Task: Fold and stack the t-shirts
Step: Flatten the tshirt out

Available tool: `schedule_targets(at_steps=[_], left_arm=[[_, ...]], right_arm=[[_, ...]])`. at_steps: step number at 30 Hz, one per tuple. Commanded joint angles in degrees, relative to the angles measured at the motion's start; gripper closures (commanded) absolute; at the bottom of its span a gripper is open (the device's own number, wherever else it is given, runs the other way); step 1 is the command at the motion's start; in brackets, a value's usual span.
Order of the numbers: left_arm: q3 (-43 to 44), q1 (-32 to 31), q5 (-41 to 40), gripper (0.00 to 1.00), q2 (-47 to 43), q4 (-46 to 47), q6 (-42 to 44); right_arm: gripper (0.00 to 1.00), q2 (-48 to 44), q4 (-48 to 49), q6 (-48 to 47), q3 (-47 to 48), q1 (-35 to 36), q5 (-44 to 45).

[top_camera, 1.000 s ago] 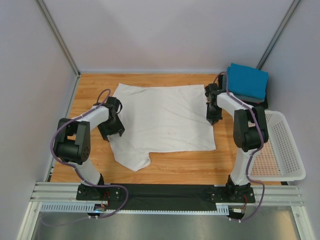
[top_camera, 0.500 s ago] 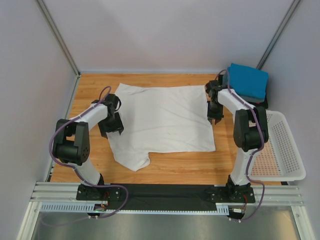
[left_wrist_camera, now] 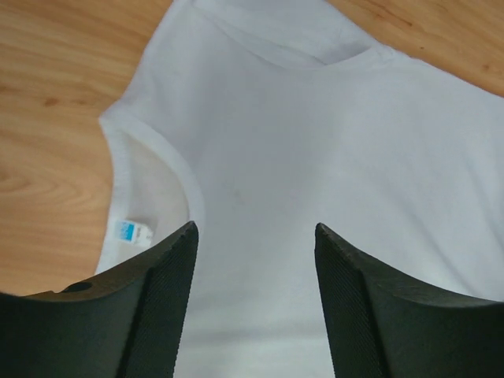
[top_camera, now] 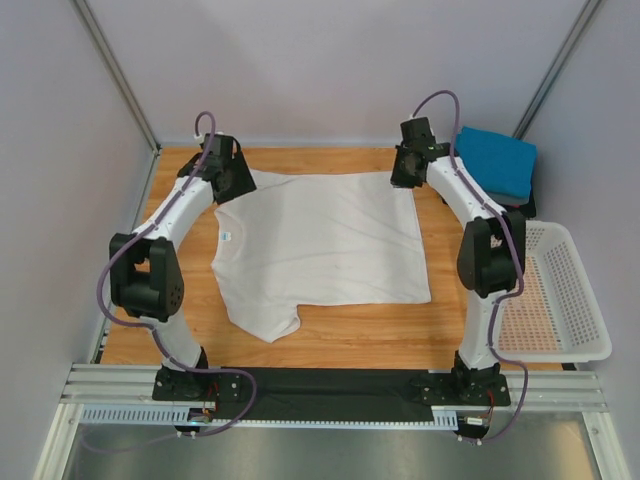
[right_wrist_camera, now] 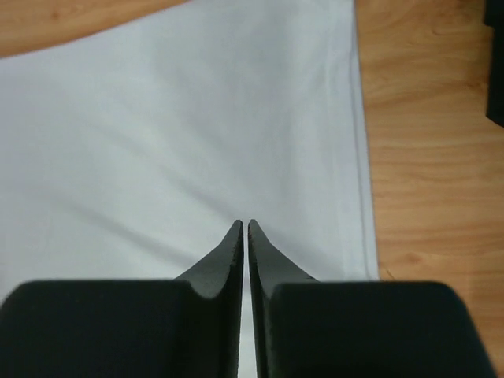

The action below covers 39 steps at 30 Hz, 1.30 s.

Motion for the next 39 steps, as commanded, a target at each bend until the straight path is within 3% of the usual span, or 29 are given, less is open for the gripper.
schedule_targets(at_steps=[1, 4, 8, 18, 33, 36, 39], left_arm=[[1.2, -0.11, 5.12, 0.33, 6.89, 8.16, -1.72], [1.29, -0.63, 7.16, 0.37, 10.76, 11.33, -3.83], [1.73, -2.04, 8.39, 0.39, 15.23, 11.35, -5.41], [-1.77, -4.15, 4.08, 0.41, 18.33, 0.2, -8.93], [-22.15, -7.66, 3.38, 0.44, 3.39, -11.59, -9.63], [-25.5, -7.93, 3.99, 0.44, -0.56, -11.33, -9.63], [-23.77, -7.93, 2.68, 0.43, -5.04, -11.85, -8.31]], right_arm=[[0.96, 7.08, 8.6, 3.17, 3.45, 0.59, -1.59], [1.0, 13.32, 5.8, 2.74, 7.14, 0.59, -0.89], [1.0, 15.26, 6.49, 1.95, 5.14, 0.5, -0.09], [0.99, 13.69, 4.74, 1.33, -3.56, 0.5, 1.31], [1.0, -3.79, 4.3, 6.6, -33.42, 0.59, 0.0], [1.0, -7.57, 5.53, 6.96, -37.48, 0.67, -1.06], [1.0, -10.73, 4.3, 6.51, -35.41, 0.67, -2.2]])
